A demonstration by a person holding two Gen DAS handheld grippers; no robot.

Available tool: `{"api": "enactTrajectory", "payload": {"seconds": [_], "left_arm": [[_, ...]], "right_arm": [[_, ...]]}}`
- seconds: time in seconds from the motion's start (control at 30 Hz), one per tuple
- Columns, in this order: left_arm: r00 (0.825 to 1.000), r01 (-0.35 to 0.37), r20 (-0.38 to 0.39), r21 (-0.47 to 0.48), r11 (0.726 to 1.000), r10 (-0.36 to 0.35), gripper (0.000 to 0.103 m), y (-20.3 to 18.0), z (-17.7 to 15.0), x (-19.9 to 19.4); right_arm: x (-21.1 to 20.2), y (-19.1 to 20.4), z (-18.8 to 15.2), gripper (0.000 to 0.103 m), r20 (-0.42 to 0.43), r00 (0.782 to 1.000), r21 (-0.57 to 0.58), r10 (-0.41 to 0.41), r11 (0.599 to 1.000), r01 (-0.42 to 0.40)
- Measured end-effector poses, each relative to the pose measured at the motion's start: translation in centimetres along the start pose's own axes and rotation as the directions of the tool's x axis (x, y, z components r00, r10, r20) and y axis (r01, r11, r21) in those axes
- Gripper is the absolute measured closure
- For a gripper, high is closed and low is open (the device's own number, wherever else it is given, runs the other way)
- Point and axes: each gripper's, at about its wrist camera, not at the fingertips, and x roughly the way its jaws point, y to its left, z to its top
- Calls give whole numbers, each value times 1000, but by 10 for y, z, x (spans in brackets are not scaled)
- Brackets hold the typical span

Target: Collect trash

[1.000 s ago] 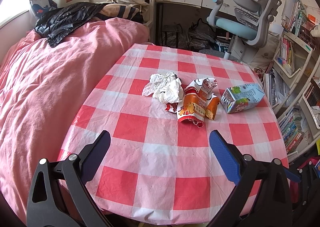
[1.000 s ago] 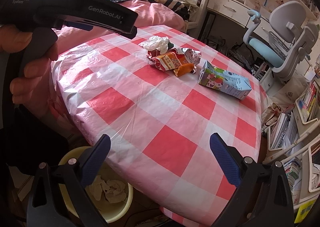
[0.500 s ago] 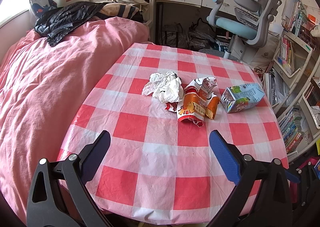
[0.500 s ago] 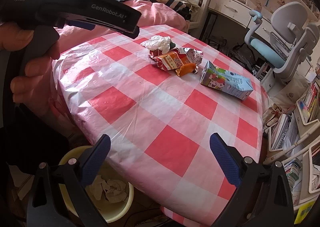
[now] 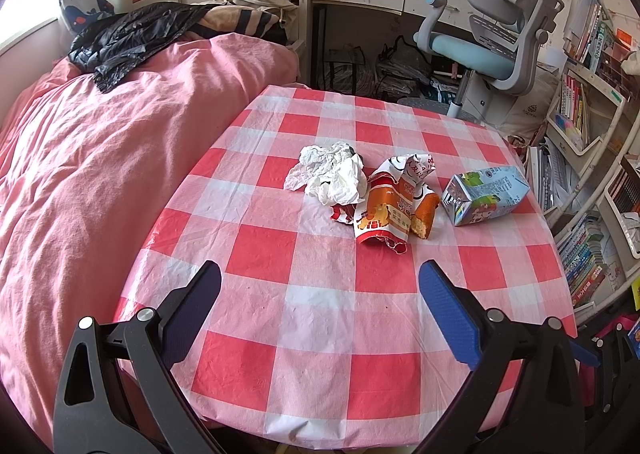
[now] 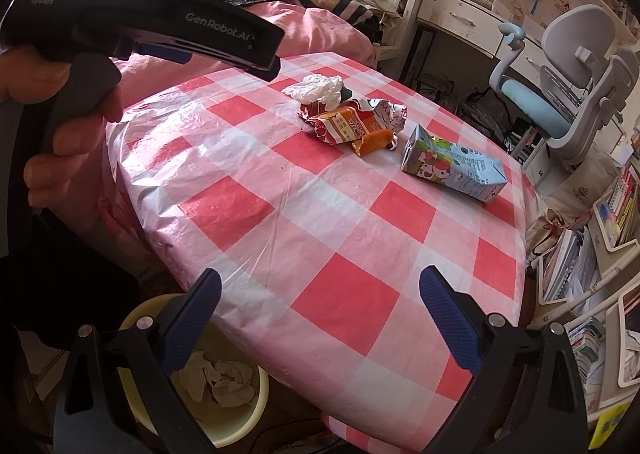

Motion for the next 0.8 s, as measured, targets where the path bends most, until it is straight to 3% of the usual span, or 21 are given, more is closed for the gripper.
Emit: {"api": "enactTrajectory", "payload": {"seconds": [0.8], "left_arm": [[1000, 1, 0, -1, 1000, -1, 7, 1, 1, 0]], "right_arm": [[0, 1, 1, 8, 1, 1000, -5, 3, 1000, -3]]}}
